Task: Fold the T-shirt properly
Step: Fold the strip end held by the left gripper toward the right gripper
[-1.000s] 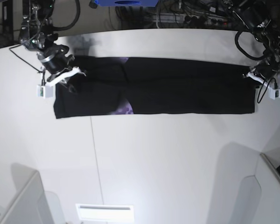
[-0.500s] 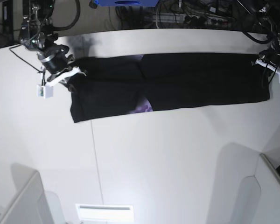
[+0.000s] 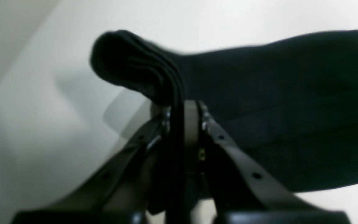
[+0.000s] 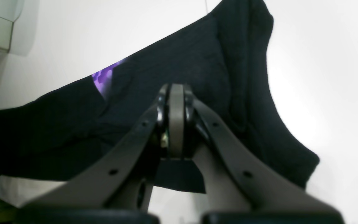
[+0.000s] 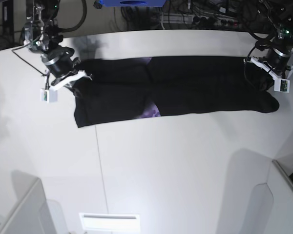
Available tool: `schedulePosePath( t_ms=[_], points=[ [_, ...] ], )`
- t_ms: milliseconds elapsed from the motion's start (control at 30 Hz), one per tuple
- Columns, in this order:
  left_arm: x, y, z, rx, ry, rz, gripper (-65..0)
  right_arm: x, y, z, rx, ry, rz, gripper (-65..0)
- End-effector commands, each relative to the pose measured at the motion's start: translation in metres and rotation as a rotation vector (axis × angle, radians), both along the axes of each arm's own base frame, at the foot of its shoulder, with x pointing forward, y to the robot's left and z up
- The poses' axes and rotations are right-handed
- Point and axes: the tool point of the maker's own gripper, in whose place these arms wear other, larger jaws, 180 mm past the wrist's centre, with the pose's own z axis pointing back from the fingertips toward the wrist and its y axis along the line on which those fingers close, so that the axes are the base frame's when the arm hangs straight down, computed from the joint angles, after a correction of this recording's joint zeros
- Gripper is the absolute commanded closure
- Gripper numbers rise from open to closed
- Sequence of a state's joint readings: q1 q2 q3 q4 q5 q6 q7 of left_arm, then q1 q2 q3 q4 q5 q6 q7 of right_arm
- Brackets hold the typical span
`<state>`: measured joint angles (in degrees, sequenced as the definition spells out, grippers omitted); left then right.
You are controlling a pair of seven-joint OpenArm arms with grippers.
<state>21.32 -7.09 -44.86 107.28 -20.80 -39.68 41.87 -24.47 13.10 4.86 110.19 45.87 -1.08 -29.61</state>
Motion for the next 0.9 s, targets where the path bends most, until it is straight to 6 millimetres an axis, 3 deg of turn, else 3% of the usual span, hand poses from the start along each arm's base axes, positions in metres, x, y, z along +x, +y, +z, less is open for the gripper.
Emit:
schedulePosePath(
  t_ms=[0,167,400,633,867],
  points=[
    [0.004,-0.004,0.009,0.004,-0.035,-0.017,0.0,0.006,-0.002,0.011,-0.003,-0.043,-0.004,0.0],
    [0.003,-0.014,0.005,-0.024,-0.035,-0.015,0.0,0.005,-0.002,0.01,-0.003,-0.04,-0.004,0.0],
    [-0.002,-0.048,-0.003,-0.043,0.004,-0.116,0.0,0.005,-0.003,0.01,-0.004,-0.041,-0.005,0.0],
    [0.004,-0.076,-0.011,-0.091,0.017,-0.149,0.0,0.006,-0.004,0.01,-0.006,-0.042,-0.01,0.0],
    [0.01,-0.118,-0.02,-0.156,0.035,-0.217,0.0,0.007,-0.006,0.011,-0.007,-0.044,-0.012,0.0]
  ],
)
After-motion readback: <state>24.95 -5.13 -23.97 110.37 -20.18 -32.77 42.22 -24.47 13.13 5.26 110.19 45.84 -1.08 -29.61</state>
